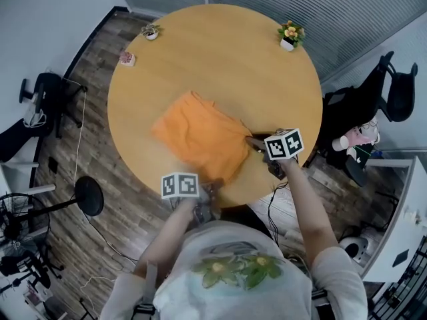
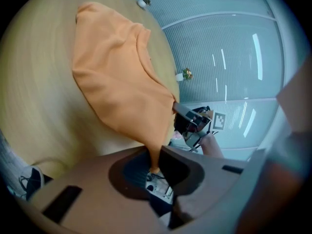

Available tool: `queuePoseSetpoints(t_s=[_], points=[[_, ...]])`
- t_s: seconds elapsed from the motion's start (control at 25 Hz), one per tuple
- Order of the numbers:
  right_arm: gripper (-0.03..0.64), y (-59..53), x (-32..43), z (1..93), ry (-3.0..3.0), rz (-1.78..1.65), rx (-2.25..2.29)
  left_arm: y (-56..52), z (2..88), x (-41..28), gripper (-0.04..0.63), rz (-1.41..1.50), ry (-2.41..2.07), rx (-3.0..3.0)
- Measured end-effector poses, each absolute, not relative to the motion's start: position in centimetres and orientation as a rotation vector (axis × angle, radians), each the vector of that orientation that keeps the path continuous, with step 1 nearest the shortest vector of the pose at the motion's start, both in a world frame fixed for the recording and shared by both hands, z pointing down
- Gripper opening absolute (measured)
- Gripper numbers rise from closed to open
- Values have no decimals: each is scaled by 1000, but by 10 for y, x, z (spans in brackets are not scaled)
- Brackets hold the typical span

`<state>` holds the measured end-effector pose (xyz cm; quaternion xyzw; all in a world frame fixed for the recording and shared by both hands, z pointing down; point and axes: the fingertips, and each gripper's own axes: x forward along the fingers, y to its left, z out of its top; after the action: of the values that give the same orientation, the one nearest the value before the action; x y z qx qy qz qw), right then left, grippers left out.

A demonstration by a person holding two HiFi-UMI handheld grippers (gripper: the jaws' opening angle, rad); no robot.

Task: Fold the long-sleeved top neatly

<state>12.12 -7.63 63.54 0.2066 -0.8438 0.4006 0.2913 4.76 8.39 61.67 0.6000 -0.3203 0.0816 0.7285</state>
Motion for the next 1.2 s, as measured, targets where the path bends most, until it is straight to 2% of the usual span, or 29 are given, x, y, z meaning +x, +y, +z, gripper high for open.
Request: queuePoseSetpoints(t_s=[0.36,0.6,0.64,0.72,0.76,1.0,1.12,1.2], points=[[51,-84,100,607,-2205,1125,640,63,584,7,51,105,-676,1367],[53,-72,106,637,-1998,1139,680,66,599,4,51,180,-606,1369],[75,-71,109,646,-1981,1106,692,69,604,8,52,204,-587,1361],[188,-71,116,665,-1971,1051,724,76,613,15,52,243,-561,1346],[202,-70,119,673,-1965,1047,728,78,617,18,51,254,-553,1340],[196,-54,116,705,-1948,1156,726,88,631,26,51,283,-542,1307],[95,-48,108,708,-1977,1200,686,90,635,26,52,286,-545,1296],[73,-46,106,705,-1988,1236,650,90,634,24,52,282,-546,1290]])
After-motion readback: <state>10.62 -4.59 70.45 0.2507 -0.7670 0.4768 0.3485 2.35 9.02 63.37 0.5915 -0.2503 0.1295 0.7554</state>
